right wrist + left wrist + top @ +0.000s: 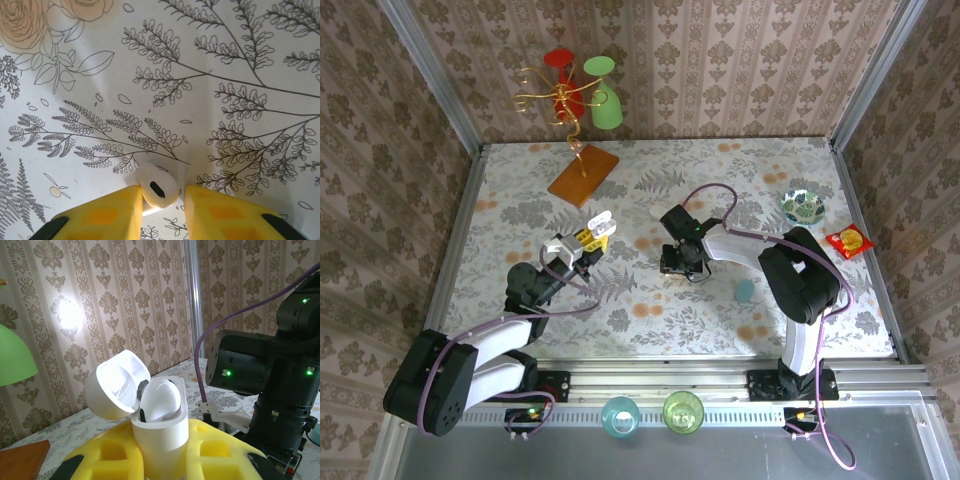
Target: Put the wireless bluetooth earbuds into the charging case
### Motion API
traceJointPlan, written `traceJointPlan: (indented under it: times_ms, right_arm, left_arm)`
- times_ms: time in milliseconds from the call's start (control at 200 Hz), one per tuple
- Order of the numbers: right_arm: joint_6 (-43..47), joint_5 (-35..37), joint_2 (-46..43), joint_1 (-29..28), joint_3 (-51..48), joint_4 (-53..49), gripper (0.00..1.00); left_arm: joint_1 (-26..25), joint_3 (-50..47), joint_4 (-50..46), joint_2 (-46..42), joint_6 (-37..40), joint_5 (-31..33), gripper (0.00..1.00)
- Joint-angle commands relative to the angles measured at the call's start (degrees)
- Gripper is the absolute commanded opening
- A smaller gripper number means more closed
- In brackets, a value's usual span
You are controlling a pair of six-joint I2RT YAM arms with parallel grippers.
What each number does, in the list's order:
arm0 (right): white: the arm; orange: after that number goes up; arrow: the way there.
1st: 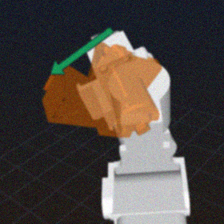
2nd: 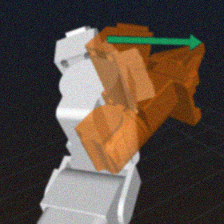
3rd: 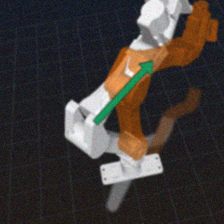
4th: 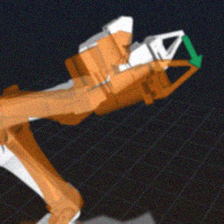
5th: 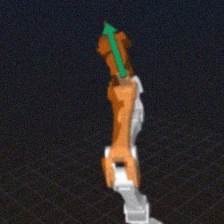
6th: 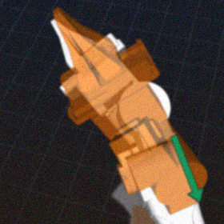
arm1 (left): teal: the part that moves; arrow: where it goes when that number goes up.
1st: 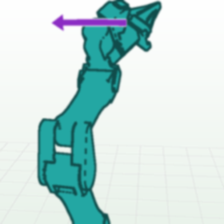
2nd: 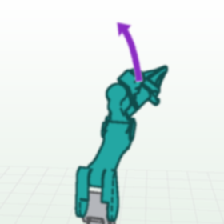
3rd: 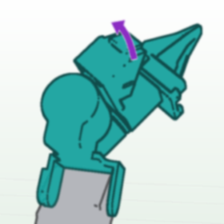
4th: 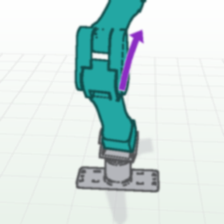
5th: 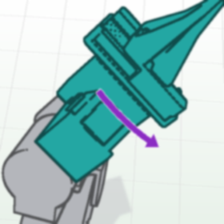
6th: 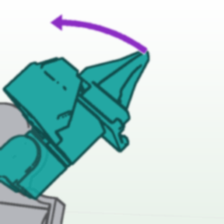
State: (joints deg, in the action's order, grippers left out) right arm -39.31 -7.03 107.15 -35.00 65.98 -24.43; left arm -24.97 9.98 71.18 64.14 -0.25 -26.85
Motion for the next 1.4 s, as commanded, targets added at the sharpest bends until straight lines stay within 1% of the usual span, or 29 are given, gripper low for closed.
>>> traceJointPlan:
  times_ms: [0, 245, 555, 800, 1060, 1220, 1395]
  right_arm:
    - [1.97, -0.97, -0.64, 0.20, -0.94, 1.94, 0.31]
    - [2.90, -1.23, -2.27, 0.55, -0.31, 1.97, 0.32]
    - [3.36, -1.23, -0.51, 1.07, -0.50, 2.41, 0.32]
    - [3.68, -1.71, 0.87, 1.32, -0.88, 2.90, 0.28]
    - [3.57, -3.17, 1.28, 1.35, -1.87, 3.36, 0.29]
    - [3.62, -2.83, 1.09, 1.34, -2.25, 3.42, 0.23]
    - [4.86, -2.31, -0.70, 1.34, -2.14, 3.17, 0.21]
  left_arm:
    - [0.54, 0.57, 1.72, 0.11, -1.00, -1.02, 0.00]
    - [0.51, 0.88, 1.77, 0.37, -0.90, -1.19, 0.00]
    - [0.54, 1.01, 1.79, 0.54, -0.85, -1.24, 0.00]
    - [0.54, 0.92, 1.73, 0.37, -0.94, -1.36, 0.00]
    - [0.52, 1.01, 1.78, 0.64, -1.00, -1.45, 0.00]
    - [0.54, 1.05, 1.78, 0.65, -1.00, -1.54, 0.00]
    - [0.54, 0.83, 1.77, 0.54, -1.00, -1.45, 0.00]
